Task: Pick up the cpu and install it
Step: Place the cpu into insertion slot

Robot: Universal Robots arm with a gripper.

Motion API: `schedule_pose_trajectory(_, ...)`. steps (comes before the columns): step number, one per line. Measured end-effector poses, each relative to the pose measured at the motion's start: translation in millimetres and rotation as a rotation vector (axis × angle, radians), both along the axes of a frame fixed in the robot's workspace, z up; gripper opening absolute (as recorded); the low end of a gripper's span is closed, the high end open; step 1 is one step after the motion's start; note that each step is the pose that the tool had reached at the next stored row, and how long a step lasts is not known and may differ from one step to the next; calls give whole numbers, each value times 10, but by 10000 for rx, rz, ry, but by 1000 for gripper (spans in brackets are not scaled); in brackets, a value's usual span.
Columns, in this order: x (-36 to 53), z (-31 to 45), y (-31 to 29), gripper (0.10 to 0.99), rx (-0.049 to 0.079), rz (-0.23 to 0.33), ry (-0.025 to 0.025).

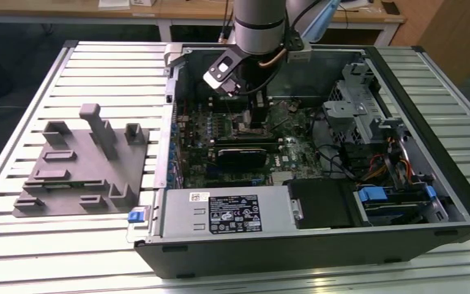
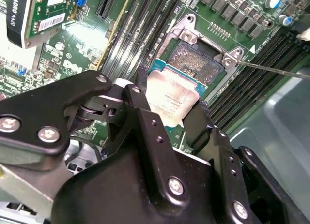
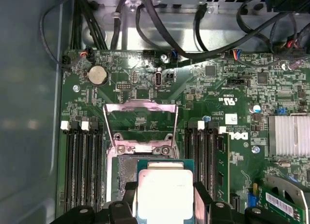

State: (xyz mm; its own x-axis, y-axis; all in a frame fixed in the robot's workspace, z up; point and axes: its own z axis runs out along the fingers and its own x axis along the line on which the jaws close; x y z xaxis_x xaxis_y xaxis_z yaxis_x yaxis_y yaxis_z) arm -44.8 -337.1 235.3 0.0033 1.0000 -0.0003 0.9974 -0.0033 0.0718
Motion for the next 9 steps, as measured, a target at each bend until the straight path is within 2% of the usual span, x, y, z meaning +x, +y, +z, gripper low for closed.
schedule_pose_trajectory(9,-62,-94,59,541,-10,3,-30)
